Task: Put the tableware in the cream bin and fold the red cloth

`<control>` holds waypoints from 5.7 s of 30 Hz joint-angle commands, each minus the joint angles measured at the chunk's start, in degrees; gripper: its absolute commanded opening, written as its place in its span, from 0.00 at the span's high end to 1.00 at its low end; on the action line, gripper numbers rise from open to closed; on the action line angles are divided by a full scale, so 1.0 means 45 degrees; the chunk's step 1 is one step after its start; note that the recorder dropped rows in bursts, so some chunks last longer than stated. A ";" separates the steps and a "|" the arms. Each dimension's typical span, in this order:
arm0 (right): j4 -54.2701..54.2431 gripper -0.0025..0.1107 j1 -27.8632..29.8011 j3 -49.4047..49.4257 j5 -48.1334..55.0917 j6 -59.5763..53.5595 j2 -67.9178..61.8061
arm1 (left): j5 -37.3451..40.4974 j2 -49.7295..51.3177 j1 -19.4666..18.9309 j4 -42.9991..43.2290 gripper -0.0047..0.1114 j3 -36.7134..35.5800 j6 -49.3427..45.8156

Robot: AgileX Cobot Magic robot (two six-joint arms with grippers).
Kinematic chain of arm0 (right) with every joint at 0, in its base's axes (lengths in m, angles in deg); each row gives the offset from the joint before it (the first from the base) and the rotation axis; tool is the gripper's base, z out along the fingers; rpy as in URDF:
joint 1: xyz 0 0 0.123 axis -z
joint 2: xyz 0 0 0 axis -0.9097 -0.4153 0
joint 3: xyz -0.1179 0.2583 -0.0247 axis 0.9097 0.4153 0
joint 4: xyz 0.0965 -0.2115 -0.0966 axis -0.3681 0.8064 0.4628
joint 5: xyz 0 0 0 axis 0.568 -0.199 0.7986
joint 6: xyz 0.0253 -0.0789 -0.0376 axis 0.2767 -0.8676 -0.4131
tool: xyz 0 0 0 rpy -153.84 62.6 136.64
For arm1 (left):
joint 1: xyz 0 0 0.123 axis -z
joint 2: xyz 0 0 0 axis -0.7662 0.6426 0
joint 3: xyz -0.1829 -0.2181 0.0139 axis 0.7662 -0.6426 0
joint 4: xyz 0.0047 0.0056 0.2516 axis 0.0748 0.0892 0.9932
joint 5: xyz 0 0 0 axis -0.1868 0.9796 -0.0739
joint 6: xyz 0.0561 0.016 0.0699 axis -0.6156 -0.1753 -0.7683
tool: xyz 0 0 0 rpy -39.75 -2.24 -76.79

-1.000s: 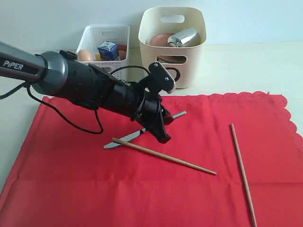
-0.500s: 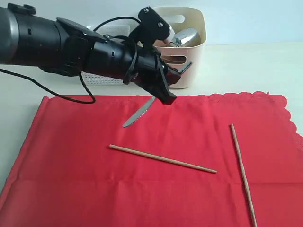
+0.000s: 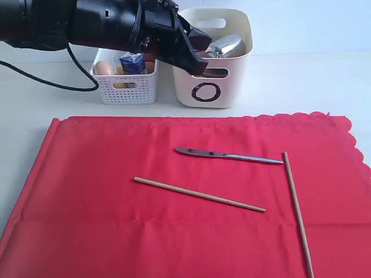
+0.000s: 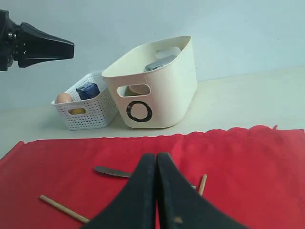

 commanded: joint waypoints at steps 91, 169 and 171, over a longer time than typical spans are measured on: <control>0.0036 0.98 0.0002 0.0061 -0.0098 -0.0080 0.0087 | -0.5843 0.3885 0.0349 0.5481 0.96 0.6275 0.8845; 0.0036 0.98 0.0002 0.0061 -0.0098 -0.0080 0.0087 | 0.6355 0.5087 0.3213 1.5556 0.61 0.2958 1.0214; 0.0036 0.98 0.0002 0.0061 -0.0098 -0.0080 0.0087 | 0.6188 0.5201 0.3213 1.5556 0.70 0.2958 1.0214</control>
